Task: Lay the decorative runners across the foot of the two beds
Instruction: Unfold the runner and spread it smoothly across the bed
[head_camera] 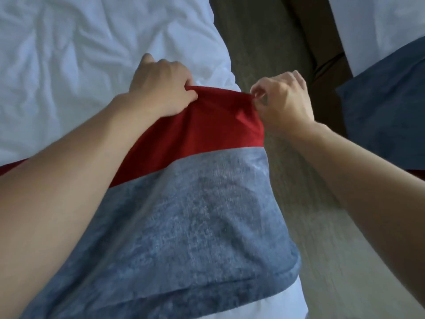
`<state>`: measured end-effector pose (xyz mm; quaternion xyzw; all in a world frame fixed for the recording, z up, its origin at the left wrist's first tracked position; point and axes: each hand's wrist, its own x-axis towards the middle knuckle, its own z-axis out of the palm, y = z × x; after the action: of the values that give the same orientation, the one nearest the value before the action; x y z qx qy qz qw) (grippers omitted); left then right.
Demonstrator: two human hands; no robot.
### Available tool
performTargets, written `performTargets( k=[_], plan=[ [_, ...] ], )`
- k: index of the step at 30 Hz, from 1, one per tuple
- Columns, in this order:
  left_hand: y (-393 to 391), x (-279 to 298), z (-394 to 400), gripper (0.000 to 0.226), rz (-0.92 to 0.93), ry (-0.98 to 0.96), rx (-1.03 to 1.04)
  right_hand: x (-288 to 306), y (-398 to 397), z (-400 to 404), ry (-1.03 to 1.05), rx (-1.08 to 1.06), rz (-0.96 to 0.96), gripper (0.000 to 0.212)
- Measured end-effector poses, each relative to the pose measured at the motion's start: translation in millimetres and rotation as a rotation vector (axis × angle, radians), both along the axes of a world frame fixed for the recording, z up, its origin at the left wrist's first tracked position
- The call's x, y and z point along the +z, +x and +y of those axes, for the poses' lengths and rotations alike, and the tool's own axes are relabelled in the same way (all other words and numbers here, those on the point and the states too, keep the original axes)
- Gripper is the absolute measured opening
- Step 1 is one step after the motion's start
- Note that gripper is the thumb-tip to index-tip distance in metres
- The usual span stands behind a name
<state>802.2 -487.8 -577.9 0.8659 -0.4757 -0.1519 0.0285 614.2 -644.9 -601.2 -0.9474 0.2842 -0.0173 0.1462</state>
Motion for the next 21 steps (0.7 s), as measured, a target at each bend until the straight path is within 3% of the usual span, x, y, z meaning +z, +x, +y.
performTargets(
  k=[10,21],
  plan=[
    [-43,-1,19,0.04,-0.179,-0.155,0.072,-1,-58,59,0.145,-0.005,0.008,0.028],
    [-168,-6,132,0.038,-0.071,-0.108,-0.039,10,-105,150,0.052,0.09,-0.043,0.024]
  ],
)
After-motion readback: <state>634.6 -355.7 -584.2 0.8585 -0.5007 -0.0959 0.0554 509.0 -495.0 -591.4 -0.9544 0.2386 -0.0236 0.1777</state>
